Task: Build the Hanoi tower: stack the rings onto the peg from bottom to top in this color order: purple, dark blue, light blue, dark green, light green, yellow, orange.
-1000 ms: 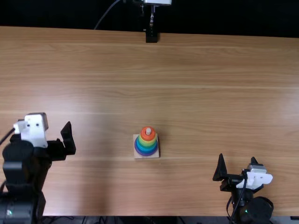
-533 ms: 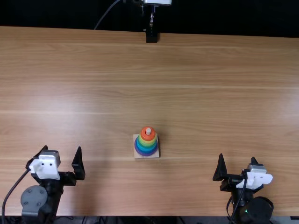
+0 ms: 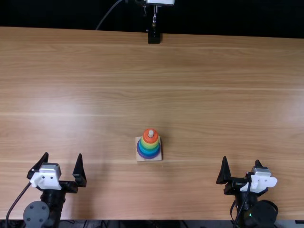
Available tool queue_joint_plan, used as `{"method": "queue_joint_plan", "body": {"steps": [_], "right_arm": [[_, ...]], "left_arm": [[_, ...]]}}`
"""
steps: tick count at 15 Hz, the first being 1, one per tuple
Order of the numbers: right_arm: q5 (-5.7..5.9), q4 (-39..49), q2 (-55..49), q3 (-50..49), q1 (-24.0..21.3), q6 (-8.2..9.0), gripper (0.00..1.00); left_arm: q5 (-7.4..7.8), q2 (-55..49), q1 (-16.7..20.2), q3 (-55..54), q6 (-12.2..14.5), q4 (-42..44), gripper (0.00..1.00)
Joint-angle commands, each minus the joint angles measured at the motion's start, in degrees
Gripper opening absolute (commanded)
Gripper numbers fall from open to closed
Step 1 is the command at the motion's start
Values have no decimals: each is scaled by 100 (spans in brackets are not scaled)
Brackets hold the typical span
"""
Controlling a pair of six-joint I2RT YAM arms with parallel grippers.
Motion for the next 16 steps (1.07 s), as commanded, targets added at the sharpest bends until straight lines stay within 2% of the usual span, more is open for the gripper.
{"method": "queue_joint_plan", "body": {"steps": [1, 3, 6, 7, 8, 9, 10, 16], "right_arm": [[76, -394, -106, -364, -57, -5, 100], [76, -394, -106, -364, -57, -5, 100], [76, -394, -106, -364, -57, -5, 100], [76, -394, -106, -364, -57, -5, 100], [76, -394, -106, -364, -57, -5, 100], [76, -394, -106, -364, -57, -5, 100], [76, -394, -106, -364, -57, -5, 100], [76, -394, -106, -364, -57, -5, 100]], "left_arm": [[-9, -62, 61, -325, 65, -230, 100], [-30, -62, 43, -325, 150, -968, 100], [-19, -62, 61, -325, 150, -1527, 100], [44, -62, 69, -325, 150, -1717, 100], [65, -62, 69, -325, 150, -1717, 100], [-9, -62, 61, -325, 150, -1728, 100], [-19, -62, 61, -325, 150, -1738, 100], [-19, -62, 61, -325, 150, -1738, 100]]}}
